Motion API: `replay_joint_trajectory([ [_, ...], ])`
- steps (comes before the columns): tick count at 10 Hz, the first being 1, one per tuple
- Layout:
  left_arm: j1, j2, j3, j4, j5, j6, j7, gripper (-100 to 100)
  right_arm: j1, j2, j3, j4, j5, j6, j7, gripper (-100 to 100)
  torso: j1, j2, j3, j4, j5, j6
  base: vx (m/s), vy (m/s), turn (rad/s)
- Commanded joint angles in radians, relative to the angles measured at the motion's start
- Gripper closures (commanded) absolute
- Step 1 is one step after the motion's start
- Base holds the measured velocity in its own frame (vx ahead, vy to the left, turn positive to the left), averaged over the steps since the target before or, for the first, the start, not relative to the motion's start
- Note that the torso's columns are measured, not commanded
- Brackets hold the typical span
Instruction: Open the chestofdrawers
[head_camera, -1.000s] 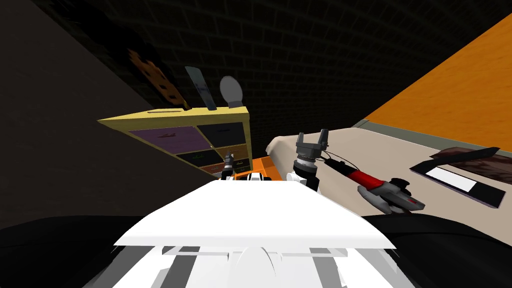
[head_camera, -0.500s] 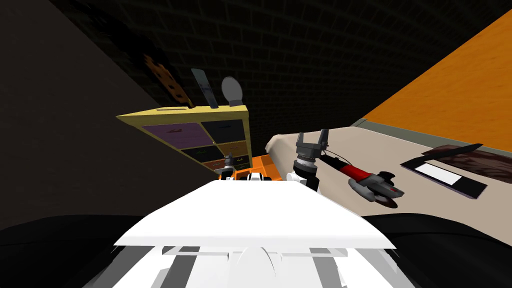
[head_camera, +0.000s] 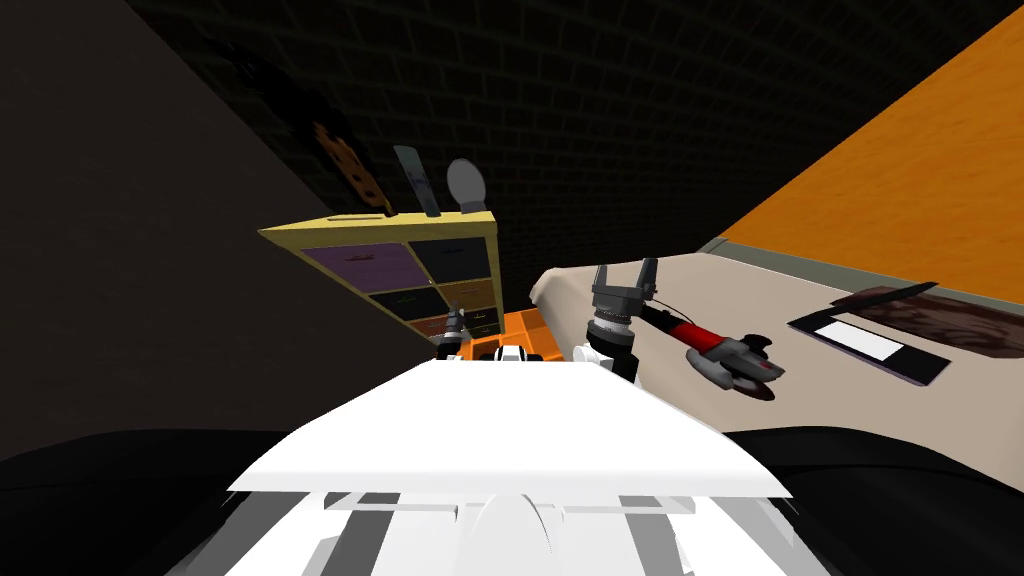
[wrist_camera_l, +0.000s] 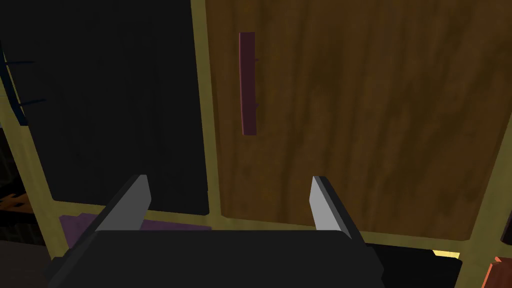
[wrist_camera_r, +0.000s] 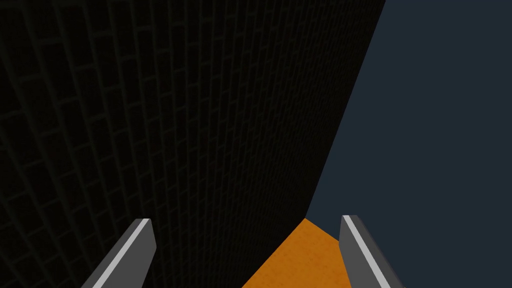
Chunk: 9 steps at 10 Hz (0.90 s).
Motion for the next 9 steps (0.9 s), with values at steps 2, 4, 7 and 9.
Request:
replay_joint_trajectory([
  [2, -0.002, 0.071, 0.0, -0.003, 0.0, 0.013, 0.0, -100, 0.0, 0.0, 0.0, 0.0, 0.0, 0.0, 0.0, 0, -0.001, 0.004, 0.002, 0.001, 0.0, 0.0, 0.019, 0.004, -0.001],
  [4, -0.009, 0.108, 0.001, -0.001, 0.001, 0.034, -0.001, -100, 0.0, 0.0, 0.0, 0.0, 0.0, 0.0, 0.0, 0, -0.001, 0.004, 0.003, 0.001, 0.0, 0.0, 0.021, 0.004, -0.002],
  [7, -0.025, 0.111, 0.004, -0.02, 0.003, 0.088, -0.001, -100, 0.0, 0.0, 0.0, 0.0, 0.0, 0.0, 0.0, 0, 0.0, 0.001, 0.001, 0.0, 0.0, 0.0, 0.069, 0.019, -0.005],
  [9, -0.03, 0.071, 0.006, -0.045, 0.003, 0.114, -0.001, -100, 0.0, 0.0, 0.0, 0.0, 0.0, 0.0, 0.0, 0, -0.001, 0.003, 0.002, 0.001, 0.0, 0.0, 0.074, 0.02, -0.003],
])
